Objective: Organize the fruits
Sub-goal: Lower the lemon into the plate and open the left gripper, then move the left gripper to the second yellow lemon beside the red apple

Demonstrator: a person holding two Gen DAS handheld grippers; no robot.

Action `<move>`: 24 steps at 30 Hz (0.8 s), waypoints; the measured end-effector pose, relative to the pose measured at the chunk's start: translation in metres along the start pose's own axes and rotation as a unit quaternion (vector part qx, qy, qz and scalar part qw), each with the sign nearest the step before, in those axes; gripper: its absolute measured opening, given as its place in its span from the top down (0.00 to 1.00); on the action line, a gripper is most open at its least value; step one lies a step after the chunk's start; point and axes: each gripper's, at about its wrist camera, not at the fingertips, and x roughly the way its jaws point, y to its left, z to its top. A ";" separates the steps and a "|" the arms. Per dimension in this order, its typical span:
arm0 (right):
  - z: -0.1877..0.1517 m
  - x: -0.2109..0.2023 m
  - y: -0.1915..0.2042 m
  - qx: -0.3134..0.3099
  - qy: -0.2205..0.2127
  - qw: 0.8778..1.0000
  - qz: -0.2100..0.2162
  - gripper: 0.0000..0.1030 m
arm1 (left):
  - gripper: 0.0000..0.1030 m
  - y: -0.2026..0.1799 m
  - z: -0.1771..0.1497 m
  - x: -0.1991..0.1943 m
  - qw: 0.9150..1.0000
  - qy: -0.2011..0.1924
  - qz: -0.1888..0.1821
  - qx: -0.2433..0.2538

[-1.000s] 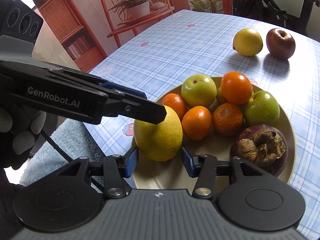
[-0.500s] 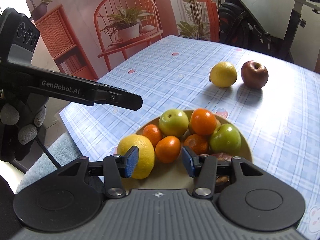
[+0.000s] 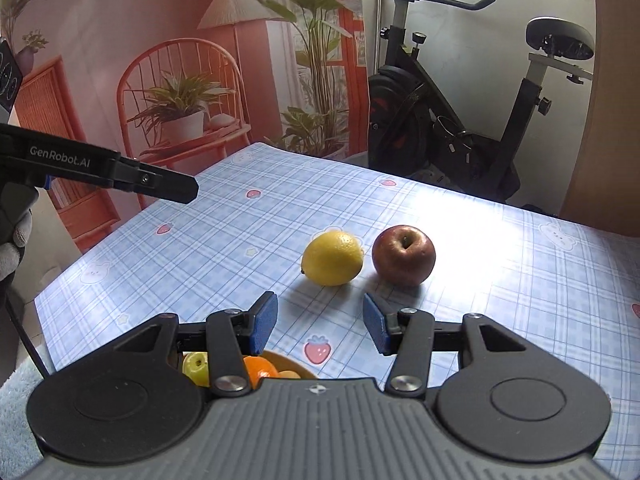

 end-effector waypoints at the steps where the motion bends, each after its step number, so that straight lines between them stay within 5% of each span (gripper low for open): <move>1: 0.002 0.005 -0.003 0.000 -0.001 1.000 0.000 0.50 | 0.50 0.000 0.003 0.006 1.000 0.001 0.002 0.001; 7: 0.009 0.032 -0.021 0.013 -0.014 1.000 -0.011 0.50 | 0.50 0.010 0.014 0.043 0.999 0.012 -0.004 -0.033; 24: 0.007 0.093 -0.037 0.016 0.056 0.998 0.036 0.50 | 0.51 0.013 0.024 0.142 0.994 0.083 -0.042 -0.052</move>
